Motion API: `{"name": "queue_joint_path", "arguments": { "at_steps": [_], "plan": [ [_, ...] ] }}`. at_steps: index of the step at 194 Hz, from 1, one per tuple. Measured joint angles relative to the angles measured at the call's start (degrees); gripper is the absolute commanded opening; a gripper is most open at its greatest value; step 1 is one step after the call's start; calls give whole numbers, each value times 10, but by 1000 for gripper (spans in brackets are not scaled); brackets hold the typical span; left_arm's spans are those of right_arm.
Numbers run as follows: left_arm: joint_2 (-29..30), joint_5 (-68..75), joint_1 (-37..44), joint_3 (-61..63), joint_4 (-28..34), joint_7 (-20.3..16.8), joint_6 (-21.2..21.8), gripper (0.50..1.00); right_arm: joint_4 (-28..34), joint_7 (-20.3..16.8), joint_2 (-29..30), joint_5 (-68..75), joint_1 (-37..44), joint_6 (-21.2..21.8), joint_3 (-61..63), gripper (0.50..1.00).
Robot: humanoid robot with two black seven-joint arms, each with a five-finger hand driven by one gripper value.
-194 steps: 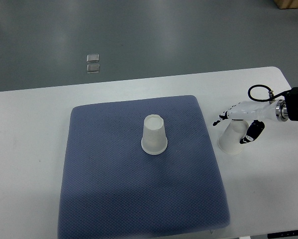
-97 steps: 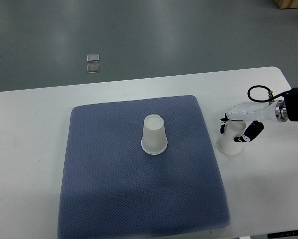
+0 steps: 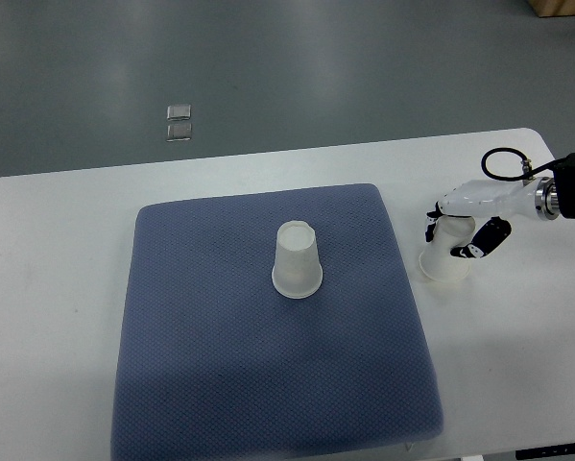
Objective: Stack paper cups
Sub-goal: 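Lift the cup and carry it over the cup on the pad, then lower the held cup down onto the cup on the pad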
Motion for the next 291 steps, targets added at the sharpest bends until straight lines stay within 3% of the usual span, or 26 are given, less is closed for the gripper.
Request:
{"name": "queue_joint_path", "arguments": {
  "at_steps": [87, 154, 237, 291],
  "plan": [
    [0, 0, 0, 0, 0, 0, 0, 1000, 22, 2, -4, 17, 119, 38, 2, 625],
    [0, 0, 0, 0, 0, 0, 0, 1000, 94, 4, 12, 79, 214, 95, 3, 627],
    [0, 0, 0, 0, 0, 0, 0, 1000, 97, 0, 114, 109, 221, 96, 4, 629],
    [0, 0, 0, 0, 0, 0, 0, 1000, 83, -1, 143, 107, 214, 98, 1, 631]
  ]
}}
